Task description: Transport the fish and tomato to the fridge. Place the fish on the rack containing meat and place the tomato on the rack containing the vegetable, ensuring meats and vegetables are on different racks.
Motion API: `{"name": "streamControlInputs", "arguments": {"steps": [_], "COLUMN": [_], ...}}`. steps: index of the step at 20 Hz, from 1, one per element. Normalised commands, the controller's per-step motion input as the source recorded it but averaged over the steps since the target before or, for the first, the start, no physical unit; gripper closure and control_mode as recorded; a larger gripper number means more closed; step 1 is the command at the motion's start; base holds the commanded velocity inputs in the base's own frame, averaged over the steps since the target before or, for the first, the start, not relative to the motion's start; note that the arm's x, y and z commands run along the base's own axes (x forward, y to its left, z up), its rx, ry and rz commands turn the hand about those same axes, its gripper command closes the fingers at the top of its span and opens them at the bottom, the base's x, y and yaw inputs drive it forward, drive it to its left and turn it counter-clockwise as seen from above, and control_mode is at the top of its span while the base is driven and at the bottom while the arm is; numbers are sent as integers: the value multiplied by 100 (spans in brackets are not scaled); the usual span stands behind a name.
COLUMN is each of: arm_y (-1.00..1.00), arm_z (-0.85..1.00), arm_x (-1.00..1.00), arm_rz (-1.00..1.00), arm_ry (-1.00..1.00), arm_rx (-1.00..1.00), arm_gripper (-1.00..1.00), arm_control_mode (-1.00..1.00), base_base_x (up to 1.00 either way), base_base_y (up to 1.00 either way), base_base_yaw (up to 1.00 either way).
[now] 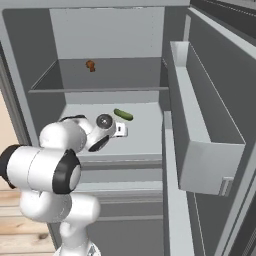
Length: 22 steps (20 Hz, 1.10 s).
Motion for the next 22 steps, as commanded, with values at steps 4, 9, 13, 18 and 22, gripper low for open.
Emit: {"name": "streamControlInputs", "arguments": {"steps": [4,9,13,18,22], "arm_y": [6,3,1,0,0], "arm_z": [57,71,67,41,34], "arm_x": [-35,-26,-21,-45,-76], "arm_rz": [0,0,-1,-1,0], "arm_ry": [0,0,5,3,0], "arm_rx": [-3,-4,-3,-2,-1], "arm_gripper": [-100,-100,-100,-100,-100], "arm_control_mode": [-100,-100,-100,-100,-100], "base_base_x": [0,0,0,0,0], "base_base_y": [0,0,0,0,0], "base_base_yaw": [0,0,0,0,0]}}
